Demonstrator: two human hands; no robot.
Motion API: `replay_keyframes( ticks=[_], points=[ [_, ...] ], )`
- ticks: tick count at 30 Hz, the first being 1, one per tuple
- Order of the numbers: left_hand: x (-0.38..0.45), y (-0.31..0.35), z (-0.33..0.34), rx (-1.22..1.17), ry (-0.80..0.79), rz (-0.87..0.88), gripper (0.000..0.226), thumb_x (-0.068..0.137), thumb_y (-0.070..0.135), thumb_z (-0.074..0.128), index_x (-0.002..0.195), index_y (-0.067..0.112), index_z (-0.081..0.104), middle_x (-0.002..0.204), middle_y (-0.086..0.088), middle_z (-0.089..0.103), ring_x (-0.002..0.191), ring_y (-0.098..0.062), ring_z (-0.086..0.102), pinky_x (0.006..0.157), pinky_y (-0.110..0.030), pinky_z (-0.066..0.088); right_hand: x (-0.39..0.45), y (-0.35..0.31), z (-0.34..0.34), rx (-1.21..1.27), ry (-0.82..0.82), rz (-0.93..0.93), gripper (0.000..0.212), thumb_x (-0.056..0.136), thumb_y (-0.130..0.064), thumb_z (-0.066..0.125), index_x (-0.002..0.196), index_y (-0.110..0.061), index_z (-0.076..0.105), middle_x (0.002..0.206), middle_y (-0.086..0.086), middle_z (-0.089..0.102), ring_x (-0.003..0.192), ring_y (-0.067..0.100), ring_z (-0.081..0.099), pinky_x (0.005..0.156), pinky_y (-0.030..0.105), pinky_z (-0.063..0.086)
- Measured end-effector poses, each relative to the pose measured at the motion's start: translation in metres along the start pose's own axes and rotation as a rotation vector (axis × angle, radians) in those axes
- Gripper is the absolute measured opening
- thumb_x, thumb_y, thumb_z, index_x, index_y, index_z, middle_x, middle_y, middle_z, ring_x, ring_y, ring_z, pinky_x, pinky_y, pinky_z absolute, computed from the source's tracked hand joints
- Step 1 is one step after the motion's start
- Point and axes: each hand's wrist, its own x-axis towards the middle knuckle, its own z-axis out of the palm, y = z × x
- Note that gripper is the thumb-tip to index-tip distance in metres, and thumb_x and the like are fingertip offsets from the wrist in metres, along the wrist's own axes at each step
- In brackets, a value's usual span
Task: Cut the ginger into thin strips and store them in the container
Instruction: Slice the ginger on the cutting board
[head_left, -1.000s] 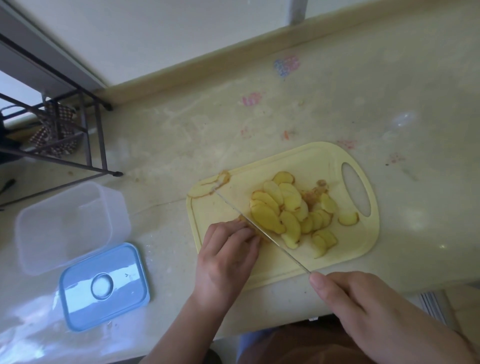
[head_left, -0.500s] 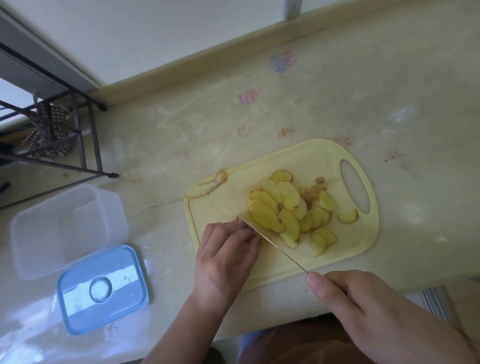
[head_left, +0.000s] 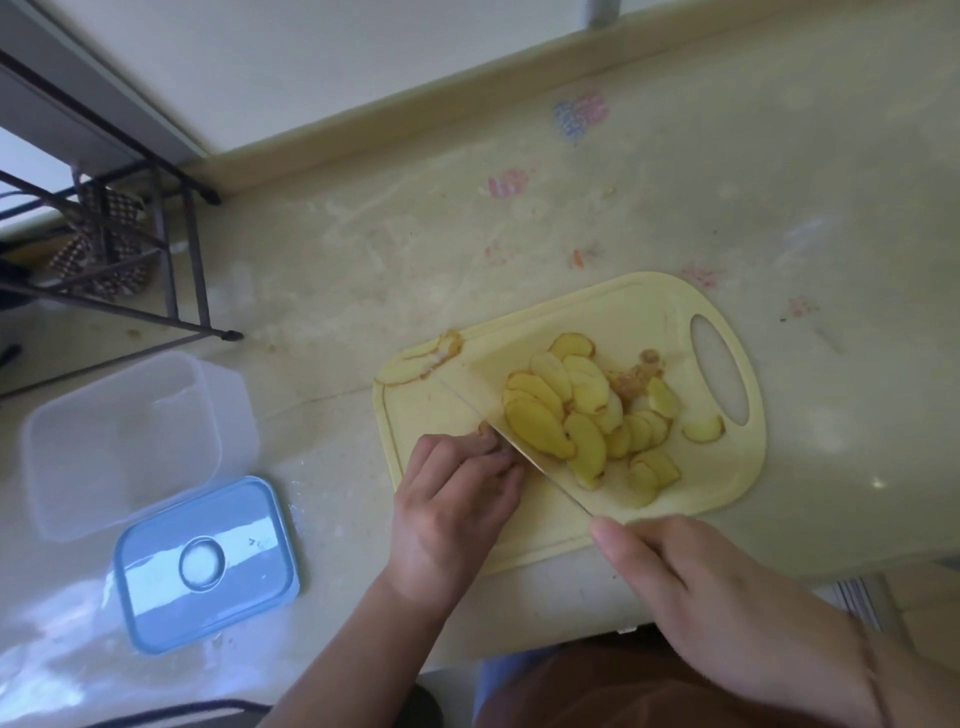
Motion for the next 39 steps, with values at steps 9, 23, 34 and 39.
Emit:
replay_keyframes(
  ticks=[9,23,34,39],
  points=[
    [-0.001,0.000,0.001,-0.006,0.001,-0.019,0.020,0.091,0.021,0.076,0.083,0.003,0.077,0.092,-0.005,0.071,0.083,-0.020,0.064,0.081,-0.026,0.051,-0.002,0.008,0.008,-0.018,0.005,0.001,0.097,0.067,-0.095,0.007,0.068,-0.010,0.054,0.064,-0.006,0.061,0.065,0.008,0.056,0.070,0.025,0.042],
    [-0.001,-0.002,0.004,-0.046,0.036,0.004,0.011,0.086,0.017,0.080,0.090,0.010,0.072,0.101,0.003,0.064,0.089,-0.021,0.066,0.082,-0.028,0.054,0.019,0.001,0.013,0.058,-0.020,-0.052,0.070,0.074,-0.079,0.018,0.059,-0.015,0.040,0.048,-0.002,0.042,0.047,0.009,0.041,0.066,0.038,0.044],
    [-0.003,0.004,-0.004,-0.036,-0.015,-0.040,0.013,0.087,0.017,0.076,0.091,0.005,0.074,0.106,0.000,0.059,0.092,-0.024,0.069,0.083,-0.033,0.056,-0.004,0.015,-0.005,0.143,-0.003,0.097,0.069,0.080,-0.078,0.024,0.062,-0.013,0.040,0.045,-0.004,0.032,0.035,0.007,0.031,0.038,0.015,0.027],
    [-0.003,0.010,-0.005,-0.053,-0.007,-0.081,0.012,0.088,0.016,0.075,0.095,0.007,0.076,0.106,0.002,0.060,0.096,-0.022,0.070,0.084,-0.037,0.058,-0.017,0.011,-0.006,0.111,-0.003,0.062,0.075,0.082,-0.077,0.019,0.066,-0.006,0.037,0.048,-0.003,0.032,0.041,0.008,0.035,0.050,0.019,0.029]
  ],
)
